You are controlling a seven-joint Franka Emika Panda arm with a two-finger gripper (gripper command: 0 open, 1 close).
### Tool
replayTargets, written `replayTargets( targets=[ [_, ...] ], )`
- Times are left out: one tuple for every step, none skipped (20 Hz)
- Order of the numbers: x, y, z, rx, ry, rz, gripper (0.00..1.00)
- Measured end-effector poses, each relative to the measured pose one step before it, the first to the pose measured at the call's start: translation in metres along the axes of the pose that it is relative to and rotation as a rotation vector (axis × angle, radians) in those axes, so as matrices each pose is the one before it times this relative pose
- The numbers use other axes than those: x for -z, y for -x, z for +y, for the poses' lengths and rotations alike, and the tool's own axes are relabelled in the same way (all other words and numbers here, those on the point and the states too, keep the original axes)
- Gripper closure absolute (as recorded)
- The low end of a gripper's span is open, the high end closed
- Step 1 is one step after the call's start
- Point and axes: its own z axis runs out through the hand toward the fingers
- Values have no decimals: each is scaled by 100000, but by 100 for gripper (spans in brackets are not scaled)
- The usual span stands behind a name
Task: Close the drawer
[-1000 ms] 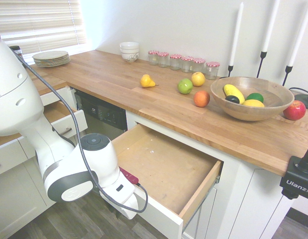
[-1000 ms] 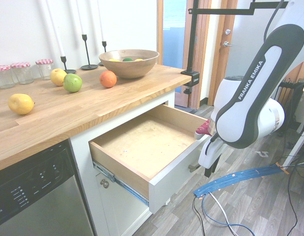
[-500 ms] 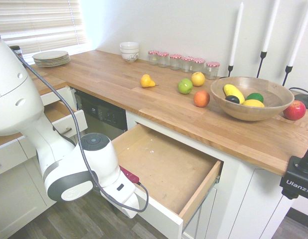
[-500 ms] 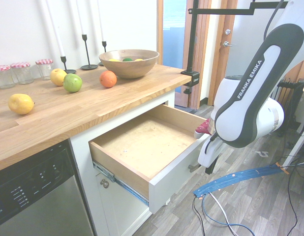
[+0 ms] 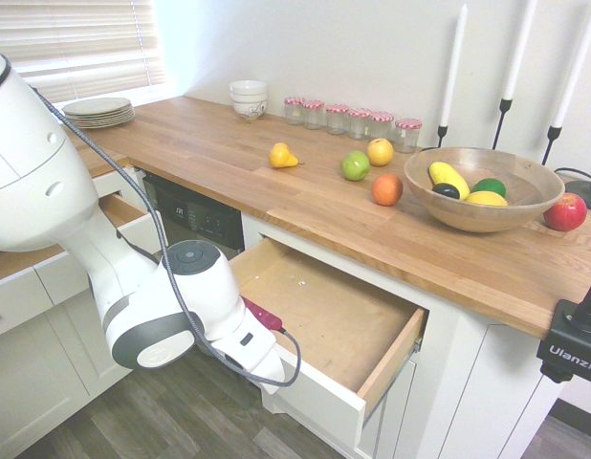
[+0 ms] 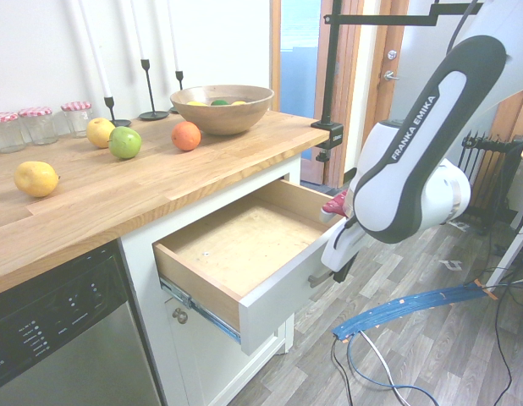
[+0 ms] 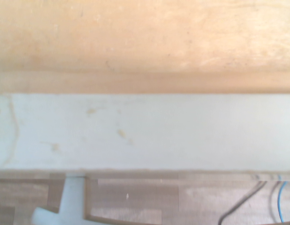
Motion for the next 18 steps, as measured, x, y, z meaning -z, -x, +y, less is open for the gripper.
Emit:
replayTargets(
  targets=[
    [-196,-698,-501,-221,-400,-65,100],
    [-267,-692,-533,-163,-269,-326,100],
    [-261,-616,-498,-79,-220,-289,100],
    [-322,-618,-499,-38,-124,-380,100],
    [-303,-599,-554,113,-102,-326,100],
    [-224,-586,-590,226,-106,-146,100],
    [-150,-564,-604,257,-42,49,100],
    [-75,-560,-672,323,-39,184,100],
    [-8,-471,-693,187,-54,252,100],
    [53,-487,-699,96,-52,322,100],
    [49,-442,-695,98,-74,163,100],
    [49,-508,-625,-16,47,114,100],
    [25,-521,-574,-183,67,114,100],
    [-6,-552,-508,-408,55,-44,100],
    [-11,-562,-519,-385,0,-1,100],
    [-26,-567,-479,-211,25,106,100],
    [-26,-549,-444,-263,-11,185,100],
    [-94,-507,-425,-296,44,38,100]
  ],
)
